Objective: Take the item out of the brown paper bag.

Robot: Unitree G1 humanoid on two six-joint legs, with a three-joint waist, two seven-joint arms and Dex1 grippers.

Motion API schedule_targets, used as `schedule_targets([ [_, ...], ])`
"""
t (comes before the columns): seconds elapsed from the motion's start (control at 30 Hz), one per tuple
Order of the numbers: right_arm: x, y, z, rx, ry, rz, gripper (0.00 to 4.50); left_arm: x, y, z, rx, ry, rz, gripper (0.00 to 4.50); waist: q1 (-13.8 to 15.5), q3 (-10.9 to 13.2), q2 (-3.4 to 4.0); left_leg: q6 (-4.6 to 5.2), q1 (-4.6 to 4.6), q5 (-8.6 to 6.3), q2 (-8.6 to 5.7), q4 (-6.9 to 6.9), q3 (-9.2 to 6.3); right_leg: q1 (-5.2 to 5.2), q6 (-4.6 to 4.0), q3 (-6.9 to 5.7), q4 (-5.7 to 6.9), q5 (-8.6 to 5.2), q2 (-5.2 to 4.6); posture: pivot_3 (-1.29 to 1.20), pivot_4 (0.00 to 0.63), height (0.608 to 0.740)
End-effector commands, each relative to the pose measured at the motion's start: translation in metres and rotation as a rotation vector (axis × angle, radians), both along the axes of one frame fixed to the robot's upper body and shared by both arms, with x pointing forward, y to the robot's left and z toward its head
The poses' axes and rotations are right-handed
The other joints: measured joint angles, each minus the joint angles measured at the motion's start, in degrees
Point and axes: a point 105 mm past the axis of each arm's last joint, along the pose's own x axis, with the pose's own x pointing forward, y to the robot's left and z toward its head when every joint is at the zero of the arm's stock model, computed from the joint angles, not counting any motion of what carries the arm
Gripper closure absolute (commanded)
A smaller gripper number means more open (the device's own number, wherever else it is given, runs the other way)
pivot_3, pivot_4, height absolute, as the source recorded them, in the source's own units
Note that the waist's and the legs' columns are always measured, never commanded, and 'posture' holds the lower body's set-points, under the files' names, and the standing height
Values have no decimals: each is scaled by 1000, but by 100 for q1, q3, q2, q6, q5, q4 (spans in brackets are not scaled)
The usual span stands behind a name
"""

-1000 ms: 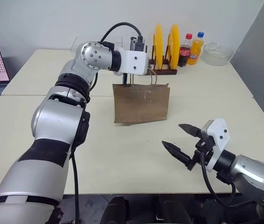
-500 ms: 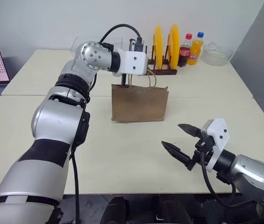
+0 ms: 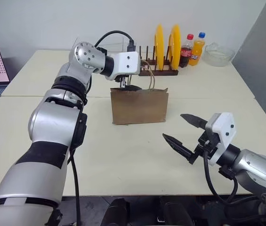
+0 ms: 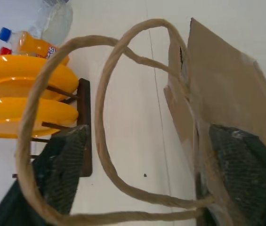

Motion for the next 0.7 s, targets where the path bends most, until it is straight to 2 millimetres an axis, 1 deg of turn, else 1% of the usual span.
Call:
schedule_targets([
  [0.03, -4, 4, 8, -2, -63, 27, 0, -1, 10, 8, -52, 46, 23, 40, -3, 0, 0, 0, 1, 0, 0, 0, 0, 0, 0, 0, 0, 0, 0, 0, 150, 740],
  [0.17, -3, 4, 8, -6, -71, 34, 0, -1, 20, 6, -111, 118, 61, 40, -4, 0, 0, 0, 2, 0, 0, 0, -1, 0, 0, 0, 1, 0, 0, 0, 150, 740],
  [0.4, 1, 4, 7, -17, -75, 33, 0, 0, 46, 5, -332, 256, 146, 40, -10, 0, 0, 0, 3, 0, 1, 0, -2, 0, -1, 1, 2, 0, 0, 0, 150, 740],
  [0.53, 5, 3, 6, -32, -75, 24, 0, -1, 69, 5, -488, 296, 191, 40, -19, 0, 0, 0, 4, 0, 2, 0, -1, 0, -1, 2, 3, 1, -1, 0, 150, 740],
  [0.6, 9, 1, 6, -34, -72, 22, 0, -5, 84, 6, -572, 290, 199, 40, -47, -1, 1, 0, 6, 0, 2, 0, -1, 0, -4, 3, 3, 2, -1, 0, 150, 740],
  [0.67, 12, 0, 8, -30, -72, 22, 0, -9, 93, 5, -625, 281, 200, 40, -60, 0, 1, -1, 9, 0, 4, 0, -2, 0, -23, 5, 6, 13, -1, 0, 150, 740],
  [0.7, 15, -1, 9, -26, -71, 25, 0, -16, 99, 0, -647, 270, 199, 40, -60, -1, 1, -1, 9, 0, 5, 0, -3, 0, -27, 5, 6, 16, -1, 0, 150, 740],
])
